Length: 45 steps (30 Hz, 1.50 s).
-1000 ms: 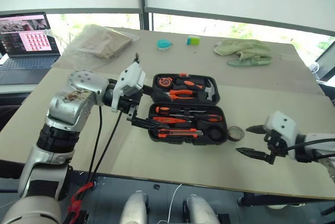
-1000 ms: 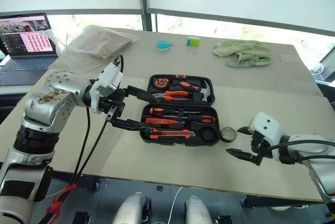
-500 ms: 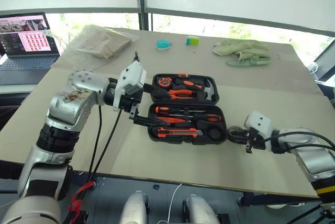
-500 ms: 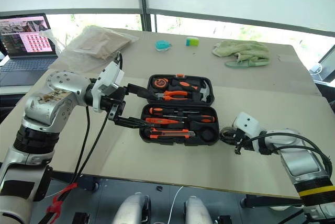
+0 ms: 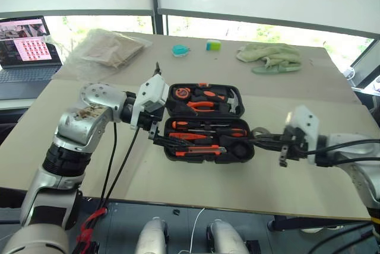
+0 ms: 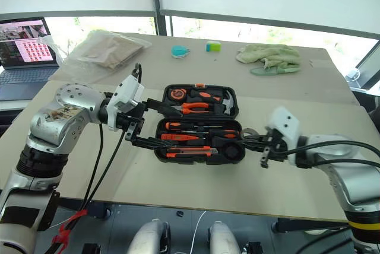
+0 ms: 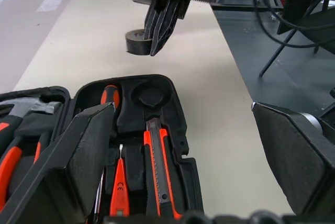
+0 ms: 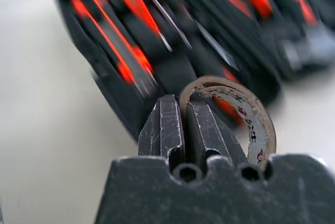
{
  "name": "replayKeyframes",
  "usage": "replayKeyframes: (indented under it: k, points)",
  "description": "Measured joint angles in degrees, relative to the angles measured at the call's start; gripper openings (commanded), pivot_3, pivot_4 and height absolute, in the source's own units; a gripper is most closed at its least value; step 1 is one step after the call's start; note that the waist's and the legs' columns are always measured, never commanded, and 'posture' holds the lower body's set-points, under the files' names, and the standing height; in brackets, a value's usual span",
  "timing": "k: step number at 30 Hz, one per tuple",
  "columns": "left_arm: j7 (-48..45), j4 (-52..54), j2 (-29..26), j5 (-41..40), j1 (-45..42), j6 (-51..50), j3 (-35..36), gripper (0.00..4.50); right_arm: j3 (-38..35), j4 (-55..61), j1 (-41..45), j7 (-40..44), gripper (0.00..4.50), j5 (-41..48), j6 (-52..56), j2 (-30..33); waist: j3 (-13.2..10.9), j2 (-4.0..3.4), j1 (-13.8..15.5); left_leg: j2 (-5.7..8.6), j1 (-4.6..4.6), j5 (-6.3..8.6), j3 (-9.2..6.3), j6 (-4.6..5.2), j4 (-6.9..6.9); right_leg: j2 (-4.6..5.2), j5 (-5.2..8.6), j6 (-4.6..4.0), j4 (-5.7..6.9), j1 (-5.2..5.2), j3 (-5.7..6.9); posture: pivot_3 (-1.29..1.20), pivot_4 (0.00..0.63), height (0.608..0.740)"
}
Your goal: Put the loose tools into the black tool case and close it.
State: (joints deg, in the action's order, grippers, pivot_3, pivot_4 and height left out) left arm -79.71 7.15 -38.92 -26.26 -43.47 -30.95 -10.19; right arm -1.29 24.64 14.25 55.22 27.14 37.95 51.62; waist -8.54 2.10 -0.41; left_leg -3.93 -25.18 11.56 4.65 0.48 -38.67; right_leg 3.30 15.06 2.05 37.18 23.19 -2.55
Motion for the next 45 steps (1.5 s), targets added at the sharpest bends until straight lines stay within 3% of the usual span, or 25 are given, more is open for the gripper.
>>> replayKeyframes:
  k: [5,10,18,22,27,37,40,45]
  points:
    - [-0.09,-0.54,0.03,0.18,0.0,0.44,-0.03,4.5,9.79,-1.51,2.16,-2.12,0.03,-6.33,0.83,-1.15,0.0,0.0,0.93,0.07,-0.05,0.0,0.09,0.0,-0.05,0.08,0.0,0.03,-0.01,0.05,-0.01,0.0,0.15,0.74]
    - [-0.15,-1.22,0.13,0.45,-0.04,0.99,-0.05,4.5,12.34,-3.77,2.9,-3.44,0.03,-10.65,0.81,-1.15,0.0,0.0,1.03,0.05,-0.05,0.0,0.09,0.0,-0.05,0.06,0.0,0.02,0.01,0.06,-0.01,0.0,0.15,0.74]
    - [-0.21,-1.29,0.14,0.46,-0.04,1.08,-0.07,4.5,11.67,-1.52,2.96,-3.2,2.69,-11.63,2.39,-0.53,0.0,0.0,1.06,0.05,-0.05,0.0,0.09,0.0,-0.04,0.06,0.0,0.02,0.01,0.06,-0.01,0.0,0.15,0.74]
    - [-0.2,-1.53,0.07,0.91,-0.04,1.09,-0.07,4.5,9.64,3.65,2.84,-2.01,4.07,-7.26,7.44,-0.04,0.0,0.0,1.06,0.04,-0.06,0.0,0.08,0.0,-0.04,0.06,0.0,0.02,0.01,0.07,-0.01,0.0,0.15,0.74]
    - [-0.11,-1.77,-0.16,1.46,-0.03,1.09,-0.05,4.5,2.48,6.62,3.05,-1.83,4.07,-0.99,13.35,0.64,0.0,0.0,1.1,0.04,-0.05,0.0,0.07,0.0,-0.04,0.07,0.0,0.02,0.01,0.05,0.0,0.0,0.15,0.74]
    - [0.42,-1.78,0.1,1.58,-0.04,1.1,-0.05,4.5,3.34,4.04,0.92,-3.29,4.07,-2.2,12.37,1.19,0.0,0.0,1.05,0.05,-0.06,0.0,0.08,0.0,-0.04,0.07,0.0,0.02,0.0,0.06,-0.01,0.0,0.15,0.74]
    - [0.4,-1.8,0.19,1.62,-0.07,1.14,-0.05,4.5,4.5,1.34,0.91,-4.16,3.4,-3.38,11.12,-0.24,0.0,0.0,1.03,0.04,-0.05,0.0,0.08,0.01,-0.04,0.06,0.0,0.02,0.01,0.06,-0.01,0.0,0.15,0.74]
    - [0.17,-1.84,0.24,1.67,-0.58,1.24,-0.05,4.5,6.19,-3.17,0.67,-4.86,1.62,-5.68,8.19,-1.08,0.0,0.0,1.04,0.05,-0.06,0.0,0.09,0.01,-0.04,0.06,0.0,0.02,0.0,0.06,-0.01,0.0,0.15,0.74]
